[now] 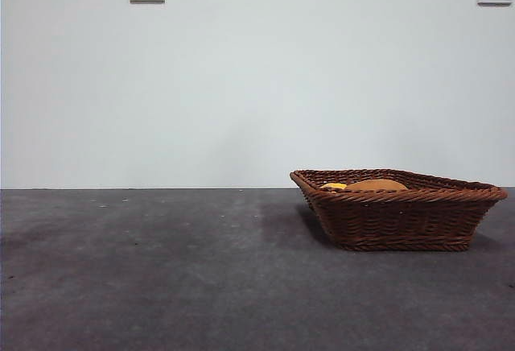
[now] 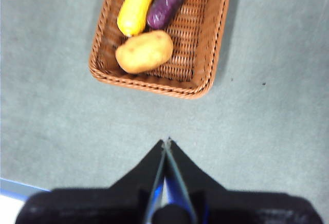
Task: Help me put the vegetables on the table into the basket
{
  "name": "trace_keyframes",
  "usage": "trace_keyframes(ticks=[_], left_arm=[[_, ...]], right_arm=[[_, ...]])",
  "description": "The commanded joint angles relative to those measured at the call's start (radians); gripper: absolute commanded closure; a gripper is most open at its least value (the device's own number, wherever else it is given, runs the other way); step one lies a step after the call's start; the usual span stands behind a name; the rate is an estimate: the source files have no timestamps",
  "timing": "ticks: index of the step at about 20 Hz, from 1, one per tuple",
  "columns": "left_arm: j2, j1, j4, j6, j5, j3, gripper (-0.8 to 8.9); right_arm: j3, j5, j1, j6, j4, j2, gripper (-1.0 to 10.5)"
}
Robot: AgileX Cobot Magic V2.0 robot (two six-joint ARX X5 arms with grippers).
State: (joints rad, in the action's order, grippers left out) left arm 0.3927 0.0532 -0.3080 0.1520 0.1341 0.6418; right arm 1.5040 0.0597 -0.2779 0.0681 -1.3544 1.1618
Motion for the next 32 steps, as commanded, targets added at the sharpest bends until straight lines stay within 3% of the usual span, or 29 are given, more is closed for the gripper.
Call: trace_keyframes(ticks=[1, 3, 9, 17, 32], left_arm=[[-0.135, 0.021, 0.213, -0.09, 0.004, -0.291, 8.16], [-0.206, 0.01, 0.254, -0.171, -0.019, -0.428, 8.16], [-0.291, -0.045, 0.241, -0.174, -0.033, -0.59, 8.16], [-0.389, -0.046, 0.138, -0.172, -0.094, -0.634, 8.16], [-0.376, -0.046, 0.143, -0.181, -0.082, -0.634, 8.16]], right_arm=[[-0.005, -0.002, -0.003, 0.01, -0.023, 0.035, 9.5], [-0.005, -0.003, -0.003, 0.01, -0.023, 0.063, 9.5], [-0.005, -0.017, -0.003, 0.01, -0.023, 0.106, 9.5], [-0.005, -0.017, -0.003, 0.01, -0.022, 0.108, 9.5], [-0.013, -0.034, 0.0, 0.01, 0.003, 0.11, 9.5]])
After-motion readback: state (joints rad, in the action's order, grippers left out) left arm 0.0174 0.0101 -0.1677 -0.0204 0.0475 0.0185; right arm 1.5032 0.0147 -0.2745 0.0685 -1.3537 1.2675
